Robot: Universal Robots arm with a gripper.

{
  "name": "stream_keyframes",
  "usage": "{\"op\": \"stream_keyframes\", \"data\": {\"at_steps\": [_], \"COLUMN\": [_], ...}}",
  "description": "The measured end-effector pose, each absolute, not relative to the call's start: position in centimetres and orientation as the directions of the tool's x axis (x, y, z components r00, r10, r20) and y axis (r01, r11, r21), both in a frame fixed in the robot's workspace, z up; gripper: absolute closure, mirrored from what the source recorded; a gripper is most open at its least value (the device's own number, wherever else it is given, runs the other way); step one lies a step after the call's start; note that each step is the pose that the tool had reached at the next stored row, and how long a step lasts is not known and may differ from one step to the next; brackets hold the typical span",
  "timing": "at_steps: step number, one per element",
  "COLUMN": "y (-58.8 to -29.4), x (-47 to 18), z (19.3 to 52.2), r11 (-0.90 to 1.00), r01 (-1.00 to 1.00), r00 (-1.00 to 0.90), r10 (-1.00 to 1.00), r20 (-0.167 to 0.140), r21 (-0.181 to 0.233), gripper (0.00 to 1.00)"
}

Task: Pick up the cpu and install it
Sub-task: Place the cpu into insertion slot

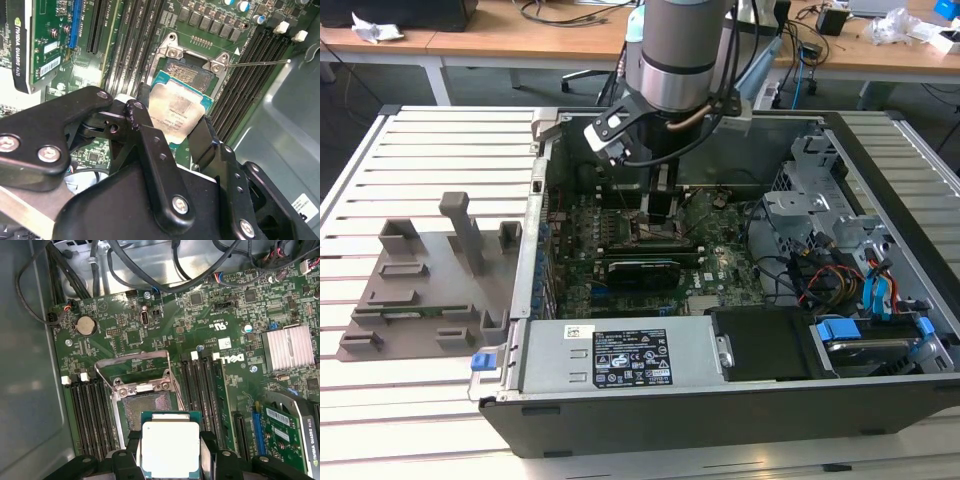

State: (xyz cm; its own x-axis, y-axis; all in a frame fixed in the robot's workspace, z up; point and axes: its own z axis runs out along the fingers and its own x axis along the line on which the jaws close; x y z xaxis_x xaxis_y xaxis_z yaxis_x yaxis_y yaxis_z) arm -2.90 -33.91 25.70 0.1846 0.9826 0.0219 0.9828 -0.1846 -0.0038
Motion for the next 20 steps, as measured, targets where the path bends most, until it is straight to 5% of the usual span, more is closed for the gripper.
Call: {"op": "stream_keyframes", "data": {"at_steps": [20], "y": [-33.0], "x": [-2.8], "z": [24.0], "r11": [-0.053], "r01": [0.999], "r00": [0.053], "r10": [0.999], "r20": [0.009], "r21": [-0.003], "gripper": [0.45]}}
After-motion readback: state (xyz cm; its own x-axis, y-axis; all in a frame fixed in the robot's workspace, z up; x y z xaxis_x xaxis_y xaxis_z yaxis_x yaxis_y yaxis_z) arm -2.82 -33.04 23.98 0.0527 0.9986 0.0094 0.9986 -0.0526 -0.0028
